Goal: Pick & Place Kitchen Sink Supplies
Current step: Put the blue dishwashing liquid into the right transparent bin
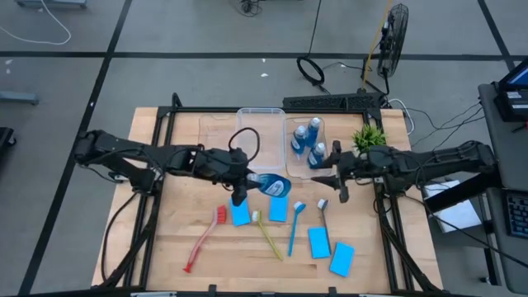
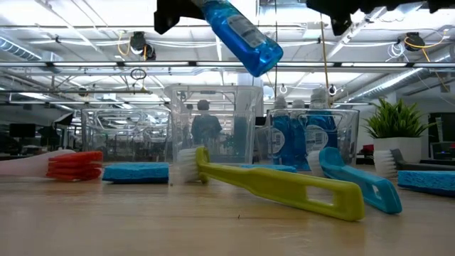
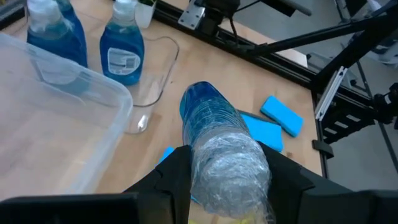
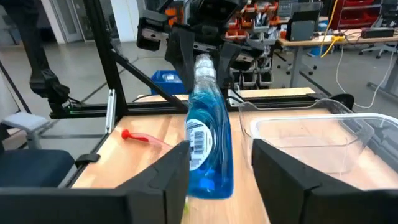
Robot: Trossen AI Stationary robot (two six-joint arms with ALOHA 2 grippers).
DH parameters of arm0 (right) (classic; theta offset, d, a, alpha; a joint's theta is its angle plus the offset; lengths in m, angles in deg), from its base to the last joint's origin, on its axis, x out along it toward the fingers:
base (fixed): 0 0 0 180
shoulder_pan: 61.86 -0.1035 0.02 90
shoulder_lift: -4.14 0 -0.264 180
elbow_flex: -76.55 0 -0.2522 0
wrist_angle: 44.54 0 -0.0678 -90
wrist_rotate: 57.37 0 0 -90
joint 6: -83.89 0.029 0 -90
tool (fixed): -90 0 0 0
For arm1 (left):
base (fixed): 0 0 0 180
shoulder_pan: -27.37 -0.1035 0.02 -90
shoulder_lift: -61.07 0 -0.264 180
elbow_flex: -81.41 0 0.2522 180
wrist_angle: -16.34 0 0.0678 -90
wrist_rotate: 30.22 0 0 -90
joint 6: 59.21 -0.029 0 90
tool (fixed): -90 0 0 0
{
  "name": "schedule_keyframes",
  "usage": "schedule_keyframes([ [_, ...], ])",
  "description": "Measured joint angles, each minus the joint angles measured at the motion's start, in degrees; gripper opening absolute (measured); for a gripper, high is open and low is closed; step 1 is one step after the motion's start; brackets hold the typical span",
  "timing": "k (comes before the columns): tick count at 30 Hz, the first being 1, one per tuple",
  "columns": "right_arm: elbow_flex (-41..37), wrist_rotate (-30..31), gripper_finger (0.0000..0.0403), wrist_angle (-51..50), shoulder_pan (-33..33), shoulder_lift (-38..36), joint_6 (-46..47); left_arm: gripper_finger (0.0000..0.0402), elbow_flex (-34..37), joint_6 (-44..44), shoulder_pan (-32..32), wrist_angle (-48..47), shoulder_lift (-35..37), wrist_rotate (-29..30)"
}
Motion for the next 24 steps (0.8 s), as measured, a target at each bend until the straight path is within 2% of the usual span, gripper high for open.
schedule_keyframes([
  [8, 4.9, -0.1, 0.0223, 0.1, 1.6, 7.7, -0.1, 0.0142, 0.0, -2.3, 0.0, 1.6, 0.0, 0.0],
  [11, 7.0, -3.3, 0.0240, -0.2, 2.3, 10.2, 0.0, 0.0142, 0.0, -3.4, 0.0, 1.9, 0.0, 0.1],
  [24, 14.9, -15.4, 0.0250, -2.6, 7.4, 18.5, 0.0, 0.0142, 0.0, -6.2, 0.1, 3.2, 0.0, 0.1],
])
